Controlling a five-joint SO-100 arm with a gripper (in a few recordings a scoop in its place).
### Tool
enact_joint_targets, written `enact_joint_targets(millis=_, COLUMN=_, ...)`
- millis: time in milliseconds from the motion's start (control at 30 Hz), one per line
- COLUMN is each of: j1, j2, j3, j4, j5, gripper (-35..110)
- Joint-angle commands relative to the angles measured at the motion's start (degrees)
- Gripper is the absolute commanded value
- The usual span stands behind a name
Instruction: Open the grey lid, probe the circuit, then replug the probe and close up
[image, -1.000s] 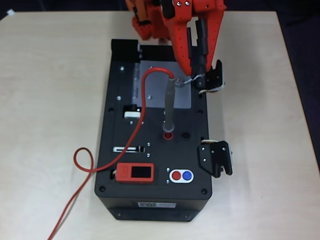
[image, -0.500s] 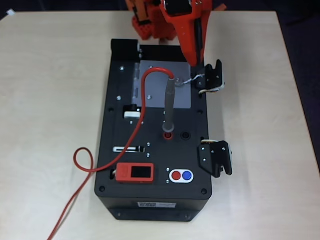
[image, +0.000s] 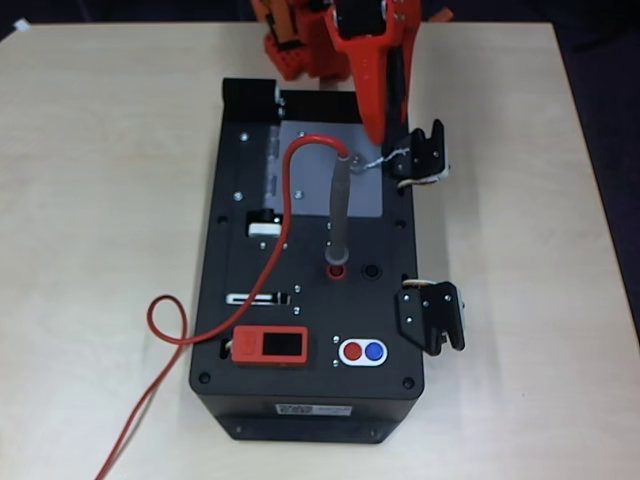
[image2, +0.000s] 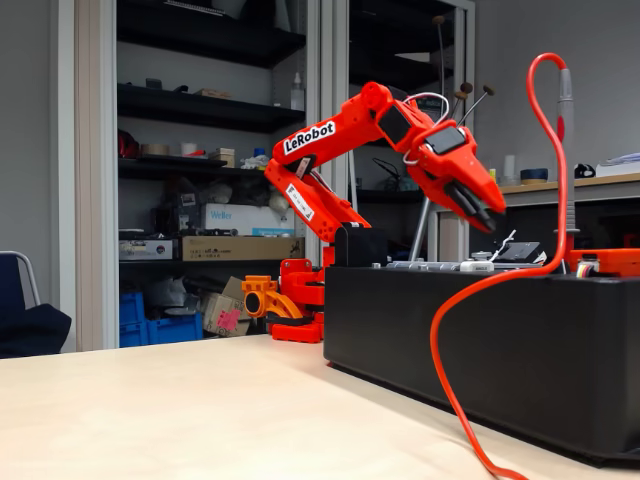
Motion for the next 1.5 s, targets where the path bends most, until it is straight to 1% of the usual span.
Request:
enact_joint_targets(millis=0, j1=-0.97, j2=1.58, j3=1.41, j4=-0.97, j5=1.32, gripper=19)
enact_joint_targets(millis=267, j1=-1.32, j2=2.29, j3=7.38, j4=-5.8, j5=3.34, gripper=17)
enact_joint_targets(millis=867, j1=-2.02, j2=0.0, j3=11.87, j4=-13.01, j5=7.38, gripper=14)
enact_joint_targets(millis=1167, j1=-1.67, j2=-2.2, j3=11.87, j4=-15.38, j5=10.11, gripper=9)
enact_joint_targets(millis=1333, j1=-1.14, j2=-2.46, j3=11.87, j4=-16.26, j5=11.6, gripper=1)
enact_joint_targets(millis=1467, j1=-0.79, j2=-2.55, j3=11.78, j4=-16.7, j5=12.3, gripper=0)
